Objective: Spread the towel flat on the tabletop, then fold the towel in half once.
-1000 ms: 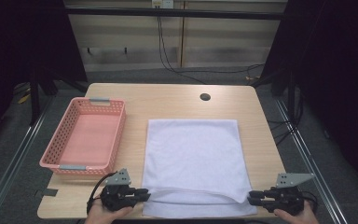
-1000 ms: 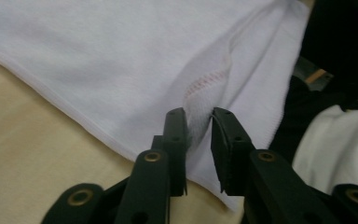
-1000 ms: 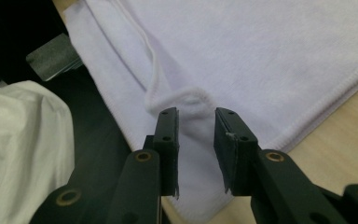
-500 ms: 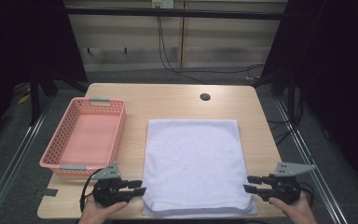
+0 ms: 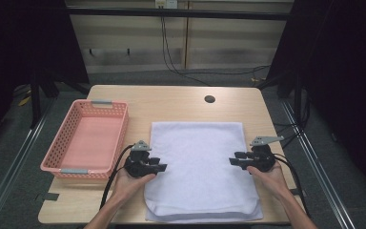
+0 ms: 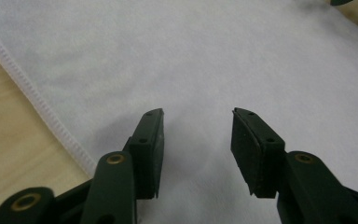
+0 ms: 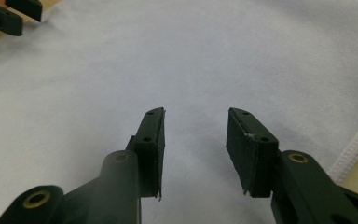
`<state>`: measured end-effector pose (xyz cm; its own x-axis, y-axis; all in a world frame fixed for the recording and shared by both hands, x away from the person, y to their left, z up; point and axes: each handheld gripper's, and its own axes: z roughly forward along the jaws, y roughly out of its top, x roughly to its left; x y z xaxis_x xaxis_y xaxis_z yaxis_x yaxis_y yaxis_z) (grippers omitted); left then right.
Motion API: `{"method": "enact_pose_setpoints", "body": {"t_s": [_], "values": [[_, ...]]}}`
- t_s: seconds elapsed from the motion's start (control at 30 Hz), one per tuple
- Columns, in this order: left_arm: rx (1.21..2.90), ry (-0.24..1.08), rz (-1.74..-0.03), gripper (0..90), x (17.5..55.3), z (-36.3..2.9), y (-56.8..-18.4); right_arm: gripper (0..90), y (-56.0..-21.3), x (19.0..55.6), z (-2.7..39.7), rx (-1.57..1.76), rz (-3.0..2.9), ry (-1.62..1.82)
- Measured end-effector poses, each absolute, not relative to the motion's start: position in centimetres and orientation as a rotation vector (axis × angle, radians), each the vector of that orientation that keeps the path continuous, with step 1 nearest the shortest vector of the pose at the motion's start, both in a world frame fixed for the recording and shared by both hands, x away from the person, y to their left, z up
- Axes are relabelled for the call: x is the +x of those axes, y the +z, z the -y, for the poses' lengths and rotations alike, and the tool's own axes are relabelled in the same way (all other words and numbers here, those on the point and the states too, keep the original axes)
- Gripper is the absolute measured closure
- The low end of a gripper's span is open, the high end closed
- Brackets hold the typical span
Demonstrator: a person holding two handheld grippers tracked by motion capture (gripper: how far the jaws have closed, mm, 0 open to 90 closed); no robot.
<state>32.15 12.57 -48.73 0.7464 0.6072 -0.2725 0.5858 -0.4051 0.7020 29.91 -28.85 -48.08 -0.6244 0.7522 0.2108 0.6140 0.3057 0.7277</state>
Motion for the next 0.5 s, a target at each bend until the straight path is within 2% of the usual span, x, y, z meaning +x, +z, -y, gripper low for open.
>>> {"method": "enact_pose_setpoints", "body": {"t_s": [0.1,0.13,0.2,0.3,0.4,0.47,0.5], "values": [[2.059,0.020,-0.932,54.9,33.4,-12.3,-48.9,54.5,-48.6,30.8,28.8,1.287,-2.396,1.193],[2.050,0.013,-0.940,55.4,33.8,-12.0,-49.1,50.5,-49.0,31.7,28.6,1.296,-2.396,1.153],[2.113,0.018,-0.928,55.9,34.4,-11.5,-49.3,50.0,-49.2,32.3,28.4,1.303,-2.394,1.136],[2.091,0.054,-0.958,58.8,34.9,-11.6,-49.4,49.9,-49.6,32.7,28.0,1.303,-2.400,1.112],[2.122,0.077,-0.909,60.5,34.6,-11.7,-50.1,50.8,-49.9,32.5,27.7,1.281,-2.421,1.085],[2.134,0.084,-0.900,67.5,34.4,-11.9,-50.1,51.5,-50.0,31.9,27.9,1.280,-2.426,1.098],[2.134,0.084,-0.900,67.5,34.4,-11.9,-50.1,51.5,-50.0,31.9,27.9,1.280,-2.426,1.098]]}}
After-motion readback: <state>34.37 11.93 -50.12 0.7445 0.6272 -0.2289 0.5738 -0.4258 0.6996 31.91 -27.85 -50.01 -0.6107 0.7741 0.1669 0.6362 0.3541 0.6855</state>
